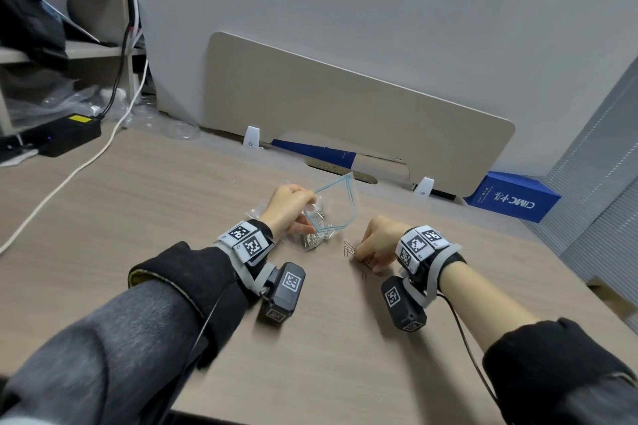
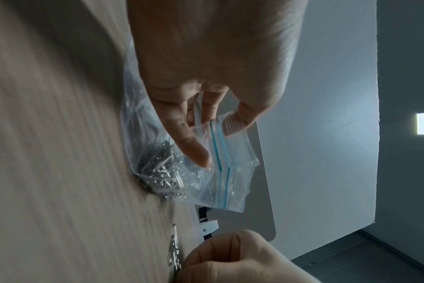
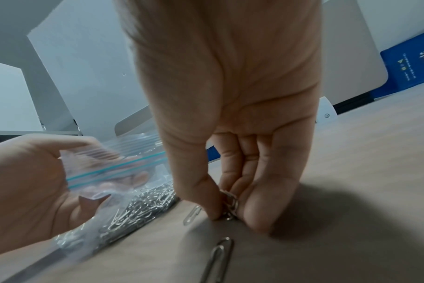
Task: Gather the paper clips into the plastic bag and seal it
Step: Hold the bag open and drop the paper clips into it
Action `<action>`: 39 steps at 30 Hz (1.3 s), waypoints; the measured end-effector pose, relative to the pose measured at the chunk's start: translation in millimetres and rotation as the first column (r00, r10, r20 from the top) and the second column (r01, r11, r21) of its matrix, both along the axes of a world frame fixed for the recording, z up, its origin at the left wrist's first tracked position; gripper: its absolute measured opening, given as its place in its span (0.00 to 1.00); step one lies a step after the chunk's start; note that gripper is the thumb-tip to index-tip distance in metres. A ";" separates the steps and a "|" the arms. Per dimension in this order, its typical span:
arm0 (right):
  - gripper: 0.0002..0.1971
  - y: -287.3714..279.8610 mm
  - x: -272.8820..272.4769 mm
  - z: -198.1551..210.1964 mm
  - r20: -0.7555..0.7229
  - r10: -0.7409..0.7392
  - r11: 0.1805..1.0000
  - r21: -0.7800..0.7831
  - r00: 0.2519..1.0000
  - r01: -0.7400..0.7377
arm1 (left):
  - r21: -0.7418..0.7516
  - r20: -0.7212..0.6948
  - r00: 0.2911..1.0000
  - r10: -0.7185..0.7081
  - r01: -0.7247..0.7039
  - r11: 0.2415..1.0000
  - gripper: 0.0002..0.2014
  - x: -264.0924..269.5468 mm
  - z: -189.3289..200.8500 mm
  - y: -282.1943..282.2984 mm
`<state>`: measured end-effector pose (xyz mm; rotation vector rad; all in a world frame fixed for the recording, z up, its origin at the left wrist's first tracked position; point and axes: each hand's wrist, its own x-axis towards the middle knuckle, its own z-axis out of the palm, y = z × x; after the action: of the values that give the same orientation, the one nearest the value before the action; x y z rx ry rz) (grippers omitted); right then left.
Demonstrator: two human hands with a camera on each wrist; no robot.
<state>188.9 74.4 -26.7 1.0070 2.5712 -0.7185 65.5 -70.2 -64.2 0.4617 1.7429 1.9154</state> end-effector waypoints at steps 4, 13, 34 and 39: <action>0.09 0.9 0.6 -1.5 -0.001 -0.004 1.000 -0.022 1.000 0.004 | 0.001 -0.004 1.000 -0.003 0.003 1.000 0.04 0.4 -0.2 -0.4; 0.07 6.1 4.8 -13.9 -0.141 -0.073 0.994 -0.095 0.987 0.060 | -0.011 0.002 1.000 -0.008 0.008 1.000 0.06 0.7 1.4 -1.5; 0.06 -20.5 -30.1 25.1 -0.703 -0.076 0.997 -0.053 0.707 0.054 | 0.007 0.005 1.000 -0.005 0.005 1.000 0.09 3.1 3.1 -3.2; 0.06 -1.4 -8.6 19.3 -0.610 -0.108 0.989 0.011 0.785 0.144 | 0.012 0.012 1.000 -0.010 0.010 1.000 0.08 2.6 3.0 -3.0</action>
<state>180.3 73.0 -7.4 1.1137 3.0990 -1.1781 68.1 -73.2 -61.1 0.4613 1.7192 1.9189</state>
